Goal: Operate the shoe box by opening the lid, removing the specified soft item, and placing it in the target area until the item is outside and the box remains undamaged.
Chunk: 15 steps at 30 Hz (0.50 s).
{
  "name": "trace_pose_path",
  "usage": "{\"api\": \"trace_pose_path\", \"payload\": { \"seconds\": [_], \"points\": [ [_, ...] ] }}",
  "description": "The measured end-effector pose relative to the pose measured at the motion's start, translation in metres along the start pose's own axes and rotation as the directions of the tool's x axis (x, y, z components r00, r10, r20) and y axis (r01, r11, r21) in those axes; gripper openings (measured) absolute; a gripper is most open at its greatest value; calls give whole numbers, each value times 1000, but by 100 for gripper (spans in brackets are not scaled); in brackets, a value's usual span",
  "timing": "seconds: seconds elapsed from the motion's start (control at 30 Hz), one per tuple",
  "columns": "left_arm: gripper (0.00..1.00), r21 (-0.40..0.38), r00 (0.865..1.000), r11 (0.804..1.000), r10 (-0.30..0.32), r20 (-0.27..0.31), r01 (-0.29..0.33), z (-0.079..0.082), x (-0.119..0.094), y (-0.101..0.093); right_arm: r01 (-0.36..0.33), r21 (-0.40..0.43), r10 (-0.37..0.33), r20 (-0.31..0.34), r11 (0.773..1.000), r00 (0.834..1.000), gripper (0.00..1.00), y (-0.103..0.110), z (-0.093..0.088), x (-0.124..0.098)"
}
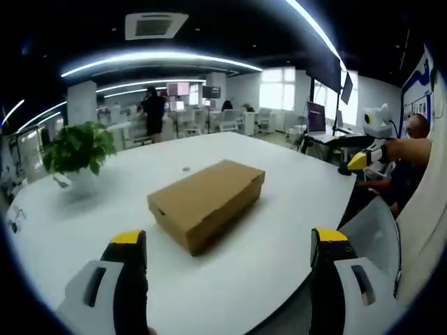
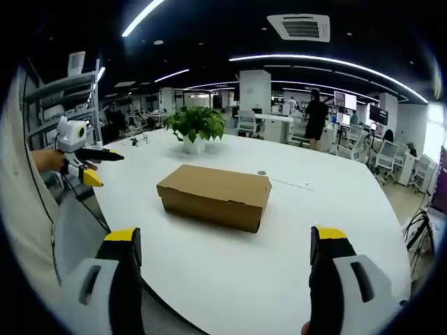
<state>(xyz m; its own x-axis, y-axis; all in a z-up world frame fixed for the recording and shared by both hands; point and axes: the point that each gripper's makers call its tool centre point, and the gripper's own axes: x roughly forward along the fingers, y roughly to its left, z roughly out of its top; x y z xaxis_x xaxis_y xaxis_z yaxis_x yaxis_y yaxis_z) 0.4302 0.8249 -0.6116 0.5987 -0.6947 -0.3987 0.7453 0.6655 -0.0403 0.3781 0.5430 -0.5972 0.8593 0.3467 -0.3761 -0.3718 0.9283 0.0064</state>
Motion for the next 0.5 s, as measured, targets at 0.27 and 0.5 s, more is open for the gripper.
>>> {"api": "trace_pose_path", "payload": {
  "seconds": [0.27,0.5],
  "points": [
    [100,1,1000,1000,2,1,-2,-2,0,0,-5,-1,5,-2,1000,1000,96,1,-1,1],
    [100,2,1000,1000,5,4,-5,-2,1,2,0,-4,0,0,1000,1000,96,-1,0,0]
  ]
}}
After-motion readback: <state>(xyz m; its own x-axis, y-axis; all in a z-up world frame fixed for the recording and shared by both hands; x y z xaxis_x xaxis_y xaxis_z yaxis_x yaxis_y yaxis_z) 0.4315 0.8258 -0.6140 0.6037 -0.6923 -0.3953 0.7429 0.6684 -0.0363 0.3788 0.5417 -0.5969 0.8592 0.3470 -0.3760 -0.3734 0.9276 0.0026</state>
